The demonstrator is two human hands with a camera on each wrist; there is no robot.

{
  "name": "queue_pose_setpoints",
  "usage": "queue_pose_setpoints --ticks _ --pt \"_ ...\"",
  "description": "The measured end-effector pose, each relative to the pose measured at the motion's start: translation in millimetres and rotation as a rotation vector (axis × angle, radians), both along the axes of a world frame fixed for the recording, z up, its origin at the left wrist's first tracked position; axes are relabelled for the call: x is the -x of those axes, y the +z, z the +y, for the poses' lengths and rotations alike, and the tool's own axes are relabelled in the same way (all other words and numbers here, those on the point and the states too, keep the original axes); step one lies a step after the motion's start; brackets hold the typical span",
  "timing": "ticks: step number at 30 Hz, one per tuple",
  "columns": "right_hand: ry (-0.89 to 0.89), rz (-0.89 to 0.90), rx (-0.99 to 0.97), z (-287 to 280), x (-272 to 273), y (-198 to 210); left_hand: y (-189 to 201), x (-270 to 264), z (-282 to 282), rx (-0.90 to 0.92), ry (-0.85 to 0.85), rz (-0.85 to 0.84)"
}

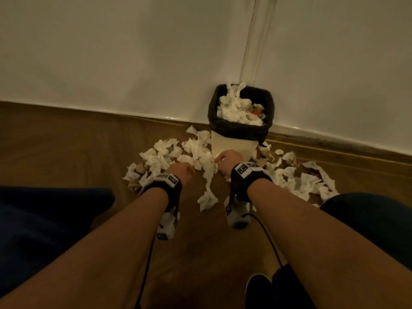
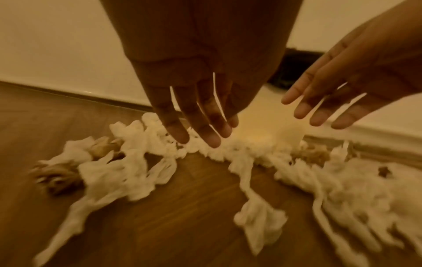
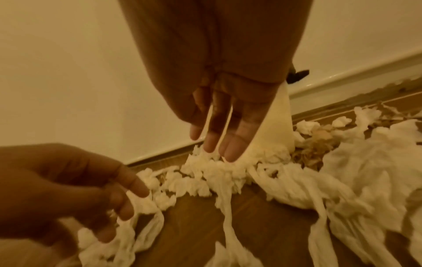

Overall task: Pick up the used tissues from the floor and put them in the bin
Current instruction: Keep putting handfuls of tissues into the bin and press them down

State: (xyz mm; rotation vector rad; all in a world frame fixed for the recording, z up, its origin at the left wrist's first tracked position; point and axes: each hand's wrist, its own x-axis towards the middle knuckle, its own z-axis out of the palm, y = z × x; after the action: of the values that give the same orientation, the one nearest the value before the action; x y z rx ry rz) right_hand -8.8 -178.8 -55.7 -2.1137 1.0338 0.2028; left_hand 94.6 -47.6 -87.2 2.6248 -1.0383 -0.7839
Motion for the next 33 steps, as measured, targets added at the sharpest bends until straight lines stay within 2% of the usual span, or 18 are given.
queue_pose_setpoints --ticks 3,10,16,20,25,27,31,33 --pt "0.124 0.115 -0.004 15 -3 -28 -26 -1 28 -0.176 -0.074 0.019" --pt "0.259 0.314 0.016 39 -17 -91 -78 -2 86 -0.37 -0.015 0.091" --pt "0.317 0.412 0.028 56 -28 -123 -99 6 111 -0.403 0.053 0.181" --pt "0.39 0.47 0.072 63 -26 -136 -109 15 116 -0.361 0.047 0.157" --pt "0.416 0.378 0.261 74 -20 -140 -107 17 110 -0.286 0.109 0.182" --pt "0.373 0.319 0.312 77 -18 -140 -105 15 108 -0.282 0.118 0.198" --pt "0.179 0.191 0.208 78 -13 -139 -104 13 107 -0.273 0.129 0.206" --pt "0.128 0.204 0.133 75 -15 -135 -104 13 108 -0.262 0.142 0.212"
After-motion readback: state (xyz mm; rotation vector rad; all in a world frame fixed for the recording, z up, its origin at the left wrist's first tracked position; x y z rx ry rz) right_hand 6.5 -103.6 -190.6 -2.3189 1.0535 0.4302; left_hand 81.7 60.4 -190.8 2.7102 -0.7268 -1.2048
